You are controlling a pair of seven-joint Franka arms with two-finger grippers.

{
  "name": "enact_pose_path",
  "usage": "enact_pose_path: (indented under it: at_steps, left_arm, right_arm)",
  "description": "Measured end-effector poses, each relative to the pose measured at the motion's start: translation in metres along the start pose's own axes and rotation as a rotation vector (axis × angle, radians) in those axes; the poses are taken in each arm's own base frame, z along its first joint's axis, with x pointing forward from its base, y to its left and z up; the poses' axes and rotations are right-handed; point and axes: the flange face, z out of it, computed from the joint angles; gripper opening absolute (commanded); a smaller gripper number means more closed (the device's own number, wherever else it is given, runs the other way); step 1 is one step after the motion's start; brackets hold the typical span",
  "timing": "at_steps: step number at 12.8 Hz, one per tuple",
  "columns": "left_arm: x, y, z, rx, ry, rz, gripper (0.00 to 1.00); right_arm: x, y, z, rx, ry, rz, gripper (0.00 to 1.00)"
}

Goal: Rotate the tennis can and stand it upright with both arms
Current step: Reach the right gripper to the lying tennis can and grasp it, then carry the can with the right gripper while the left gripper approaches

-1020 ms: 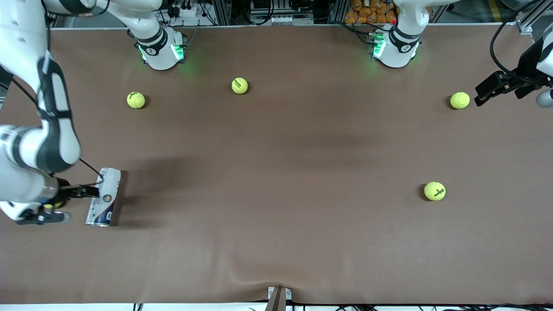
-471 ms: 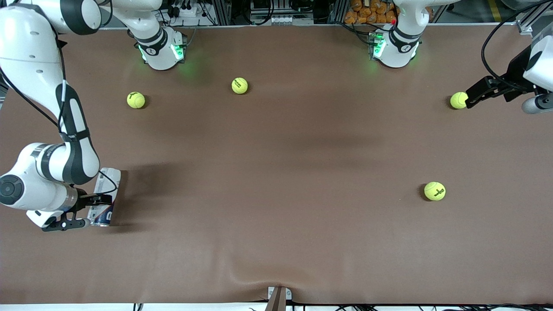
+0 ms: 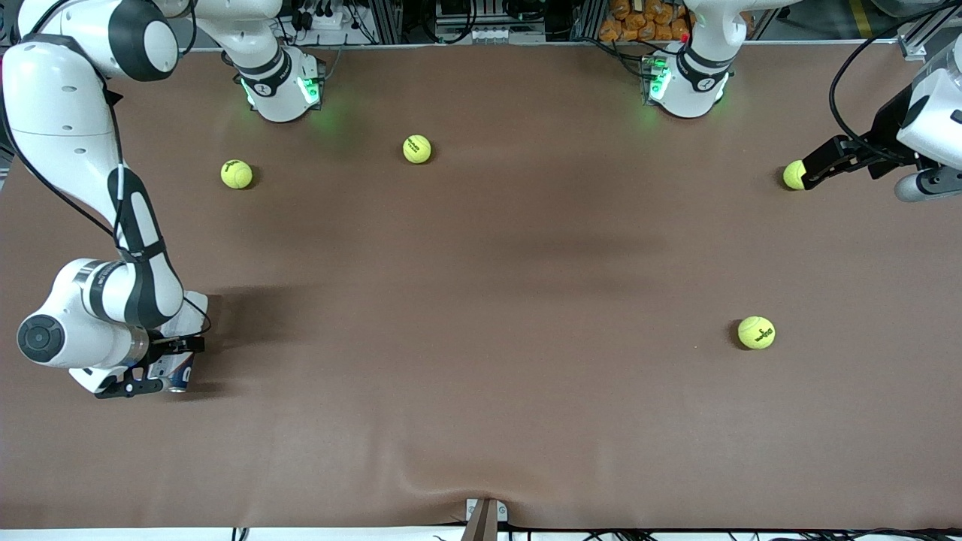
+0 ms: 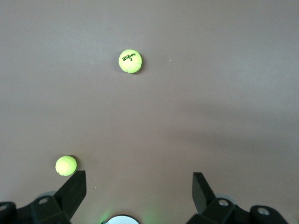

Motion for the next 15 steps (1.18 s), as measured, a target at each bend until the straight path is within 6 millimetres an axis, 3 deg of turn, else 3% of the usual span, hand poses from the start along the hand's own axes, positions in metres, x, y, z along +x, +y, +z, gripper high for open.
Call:
enact_pose_path:
  at_steps: [1, 5, 7, 8, 10, 12, 15]
  left_arm:
    - [0.0, 0.003, 0.002, -0.028, -0.012, 0.002, 1.0]
    - [0.011, 0.016, 0.021, -0.089, -0.047, 0.011, 1.0]
    - [0.02, 0.032, 0.036, -0.107, -0.056, 0.034, 1.0]
    - [0.023, 0.044, 0.043, -0.115, -0.054, 0.045, 1.0]
    - [0.029, 0.065, 0.058, -0.122, -0.055, 0.054, 1.0]
    - [0.033, 0.081, 0.071, -0.128, -0.06, 0.068, 1.0]
    - [0.043, 0.095, 0.093, -0.169, -0.089, 0.07, 1.0]
  right_arm:
    - [0.0, 0.001, -0.001, 0.001, -0.002, 0.001, 0.82]
    - [-0.001, -0.007, -0.003, 0.021, -0.046, -0.007, 0.81]
    - [0.005, -0.024, -0.015, 0.039, -0.051, -0.037, 0.81]
    - [0.011, -0.041, -0.031, 0.053, -0.04, -0.066, 0.81]
    - [0.018, -0.097, -0.079, 0.089, -0.031, -0.171, 0.81]
    - [0.016, -0.172, -0.125, 0.114, -0.024, -0.37, 0.81]
    - [0.006, -0.303, -0.151, 0.149, 0.008, -0.701, 0.83]
